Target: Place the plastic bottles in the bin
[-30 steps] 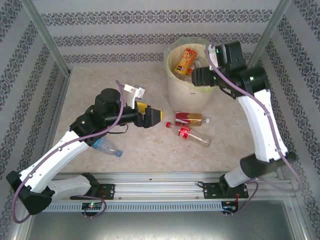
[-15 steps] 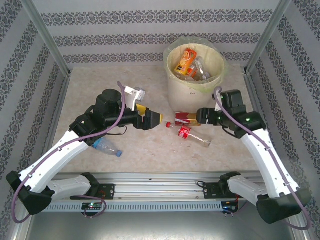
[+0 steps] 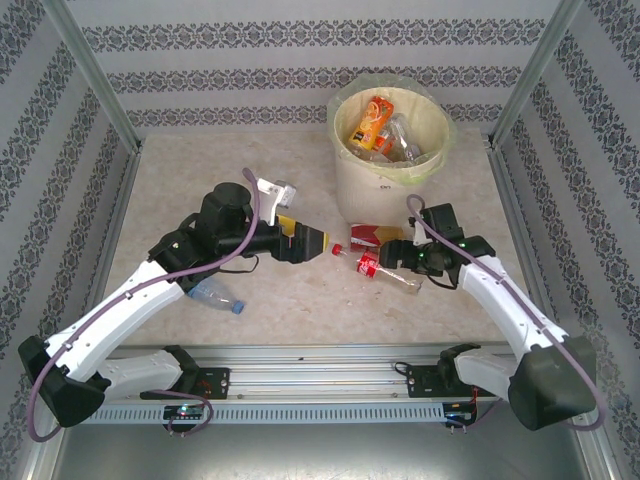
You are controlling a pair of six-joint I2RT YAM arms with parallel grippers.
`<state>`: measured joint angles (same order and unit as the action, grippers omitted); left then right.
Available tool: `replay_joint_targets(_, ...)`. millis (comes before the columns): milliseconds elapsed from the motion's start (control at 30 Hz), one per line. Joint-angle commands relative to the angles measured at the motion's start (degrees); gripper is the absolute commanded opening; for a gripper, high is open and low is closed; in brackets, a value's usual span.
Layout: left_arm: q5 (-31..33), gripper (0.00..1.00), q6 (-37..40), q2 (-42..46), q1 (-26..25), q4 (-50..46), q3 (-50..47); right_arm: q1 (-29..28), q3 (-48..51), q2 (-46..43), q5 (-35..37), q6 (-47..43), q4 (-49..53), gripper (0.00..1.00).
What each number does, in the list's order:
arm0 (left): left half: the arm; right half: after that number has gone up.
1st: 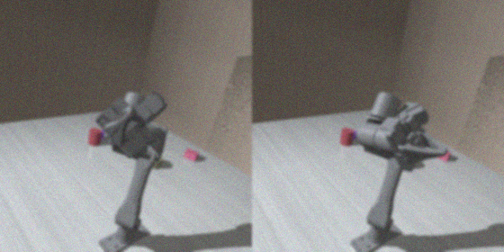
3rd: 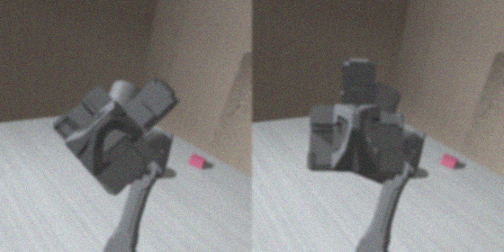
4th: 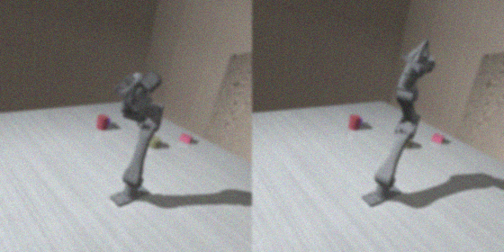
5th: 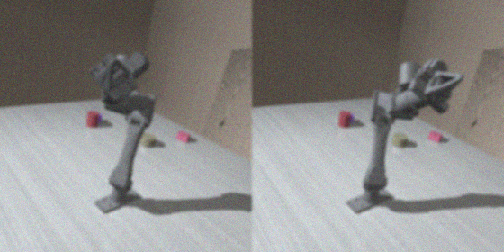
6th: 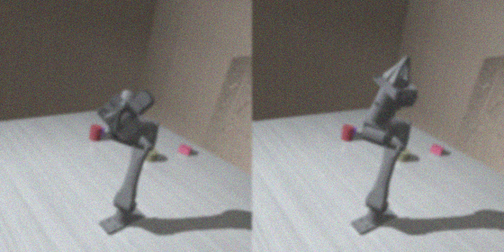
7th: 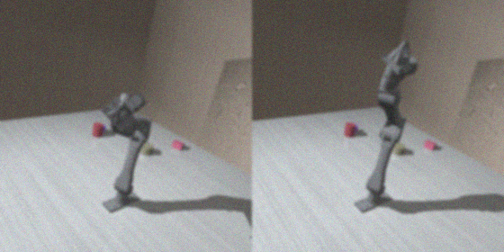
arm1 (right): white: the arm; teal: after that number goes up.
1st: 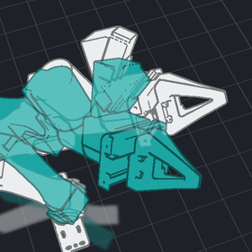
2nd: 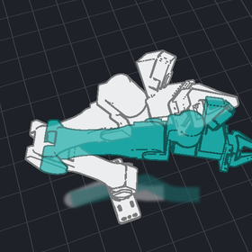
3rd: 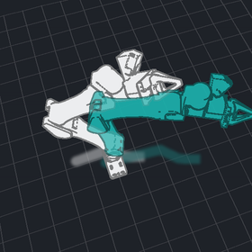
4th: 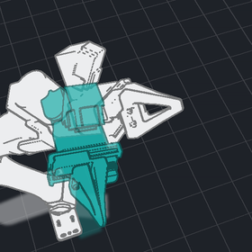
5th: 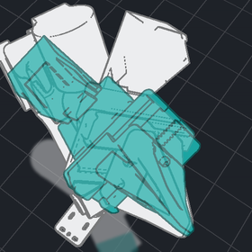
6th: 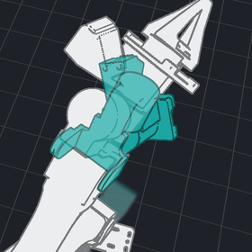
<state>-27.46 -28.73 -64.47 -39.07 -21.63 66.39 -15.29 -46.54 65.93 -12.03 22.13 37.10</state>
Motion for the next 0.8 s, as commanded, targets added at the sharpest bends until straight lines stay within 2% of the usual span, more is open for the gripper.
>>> replay_joint_targets(0,-1.1,1.0,-1.4,-0.6,-1.0,4.1,-0.8,-3.6,0.5,2.6,4.2,-0.8,-2.3,0.91)
replay_joint_targets(233,-1.1,1.0,-1.4,-0.2,-1.0,4.0,-1.2,-10.1,-2.4,9.1,12.0,-2.5,-1.3,0.89)
replay_joint_targets(500,-1.1,1.0,-1.4,0.1,-1.0,4.6,-1.9,-14.3,-3.8,13.9,14.5,-3.9,-1.2,0.88)
replay_joint_targets(633,-1.2,1.0,-1.5,0.1,-1.0,4.8,-2.1,-16.6,-5.3,15.7,12.7,-4.4,-0.2,0.85)
replay_joint_targets(767,-1.1,1.0,-1.4,0.3,-1.0,4.6,-2.2,-18.9,-7.0,16.2,6.6,-4.6,0.1,0.81)
